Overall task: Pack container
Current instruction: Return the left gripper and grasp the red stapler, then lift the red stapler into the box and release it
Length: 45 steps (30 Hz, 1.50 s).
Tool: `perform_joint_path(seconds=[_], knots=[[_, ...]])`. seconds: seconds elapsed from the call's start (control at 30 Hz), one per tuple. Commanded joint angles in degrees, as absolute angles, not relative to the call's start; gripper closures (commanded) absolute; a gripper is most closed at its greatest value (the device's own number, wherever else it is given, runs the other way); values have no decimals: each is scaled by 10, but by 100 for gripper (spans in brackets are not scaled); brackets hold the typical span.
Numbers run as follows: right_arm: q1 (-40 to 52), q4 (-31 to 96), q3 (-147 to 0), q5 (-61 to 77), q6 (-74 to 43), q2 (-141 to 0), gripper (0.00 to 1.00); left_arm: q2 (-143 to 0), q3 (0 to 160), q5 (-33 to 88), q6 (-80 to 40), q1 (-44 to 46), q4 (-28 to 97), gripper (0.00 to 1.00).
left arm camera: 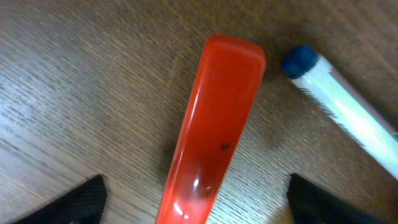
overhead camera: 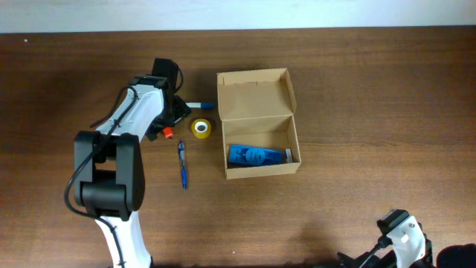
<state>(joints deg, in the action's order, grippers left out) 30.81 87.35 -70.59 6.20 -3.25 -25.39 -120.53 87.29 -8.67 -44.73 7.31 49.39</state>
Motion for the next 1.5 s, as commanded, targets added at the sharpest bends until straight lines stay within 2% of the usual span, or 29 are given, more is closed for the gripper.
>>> perform_joint_path(seconds=[0.0, 0.3, 0.47, 0.53, 0.7, 0.8, 0.93, 1.17, 1.37, 1.47], knots=[[311, 872, -705, 57, -39, -258, 1, -1223, 870, -81, -440, 70, 492, 25], [311, 872, -705, 57, -39, -258, 1, -1245, 870, -81, -440, 69, 491, 50], [311, 872, -705, 57, -39, -258, 1, -1248, 870, -79, -440, 68, 491, 58], [311, 872, -705, 57, -39, -258, 1, -1248, 870, -78, -440, 68, 491, 68], [311, 872, -705, 57, -39, -258, 1, -1246, 873, -76, -441, 68, 491, 87], [311, 872, -705, 57, -39, -258, 1, -1223, 884, -77, -441, 76, 491, 94], [311, 872, -705, 57, -39, -258, 1, -1137, 885, -88, -433, 94, 506, 98], [311, 872, -705, 57, -39, -258, 1, -1001, 885, -90, -201, 194, 514, 98], [311, 872, -705, 57, -39, -258, 1, -983, 890, -136, -80, 298, 484, 98], [311, 872, -705, 57, -39, -258, 1, -984, 890, -140, 56, 348, 455, 98]])
